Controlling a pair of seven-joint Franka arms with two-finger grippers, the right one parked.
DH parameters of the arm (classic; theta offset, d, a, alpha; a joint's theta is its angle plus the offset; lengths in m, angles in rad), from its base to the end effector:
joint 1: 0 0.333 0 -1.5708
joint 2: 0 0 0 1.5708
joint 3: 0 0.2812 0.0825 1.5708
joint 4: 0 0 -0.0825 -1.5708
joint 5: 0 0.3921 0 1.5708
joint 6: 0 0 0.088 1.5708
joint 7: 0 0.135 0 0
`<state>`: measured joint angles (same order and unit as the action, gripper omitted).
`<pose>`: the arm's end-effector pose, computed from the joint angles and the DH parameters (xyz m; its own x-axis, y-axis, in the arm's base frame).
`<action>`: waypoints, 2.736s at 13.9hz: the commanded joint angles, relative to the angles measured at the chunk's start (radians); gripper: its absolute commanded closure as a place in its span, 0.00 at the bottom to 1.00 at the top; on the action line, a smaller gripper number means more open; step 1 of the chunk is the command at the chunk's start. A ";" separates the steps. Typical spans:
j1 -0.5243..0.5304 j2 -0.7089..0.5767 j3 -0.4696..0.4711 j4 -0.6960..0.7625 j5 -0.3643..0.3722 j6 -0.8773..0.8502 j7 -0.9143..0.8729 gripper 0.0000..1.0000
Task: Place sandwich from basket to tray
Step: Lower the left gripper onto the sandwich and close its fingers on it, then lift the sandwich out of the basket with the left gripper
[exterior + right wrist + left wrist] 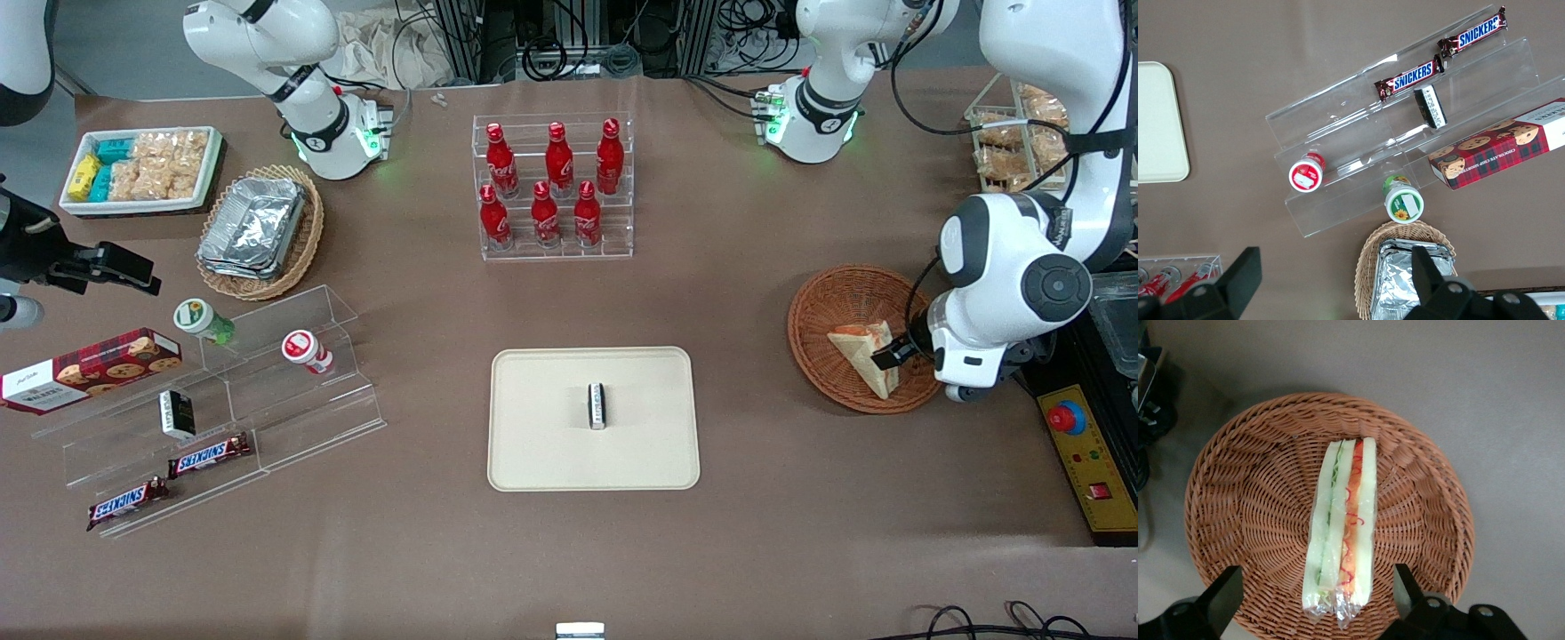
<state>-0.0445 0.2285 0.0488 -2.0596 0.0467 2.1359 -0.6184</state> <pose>0.5603 0.0058 0.2461 0.8212 0.5623 -0.0971 0.5503 -0.8254 -0.1258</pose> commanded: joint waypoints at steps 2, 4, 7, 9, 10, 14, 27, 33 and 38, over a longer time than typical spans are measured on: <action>-0.002 -0.035 -0.001 -0.109 0.018 0.125 -0.076 0.00; -0.002 -0.029 0.002 -0.122 0.006 0.151 -0.080 0.00; 0.008 -0.020 0.013 -0.123 -0.011 0.162 -0.098 0.00; 0.012 -0.017 0.011 -0.135 -0.030 0.182 -0.098 0.00; 0.012 -0.015 0.011 -0.142 -0.030 0.193 -0.098 0.00; 0.014 -0.011 0.011 -0.166 -0.031 0.219 -0.098 0.00; 0.014 -0.012 0.013 -0.235 -0.059 0.283 -0.084 0.07; -0.003 -0.041 0.003 -0.203 -0.038 0.234 -0.054 1.00; -0.003 -0.064 -0.004 0.101 -0.039 -0.224 -0.002 1.00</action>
<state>-0.0458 0.1860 0.0498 -2.0936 -0.0025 2.0814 -0.6541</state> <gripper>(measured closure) 0.683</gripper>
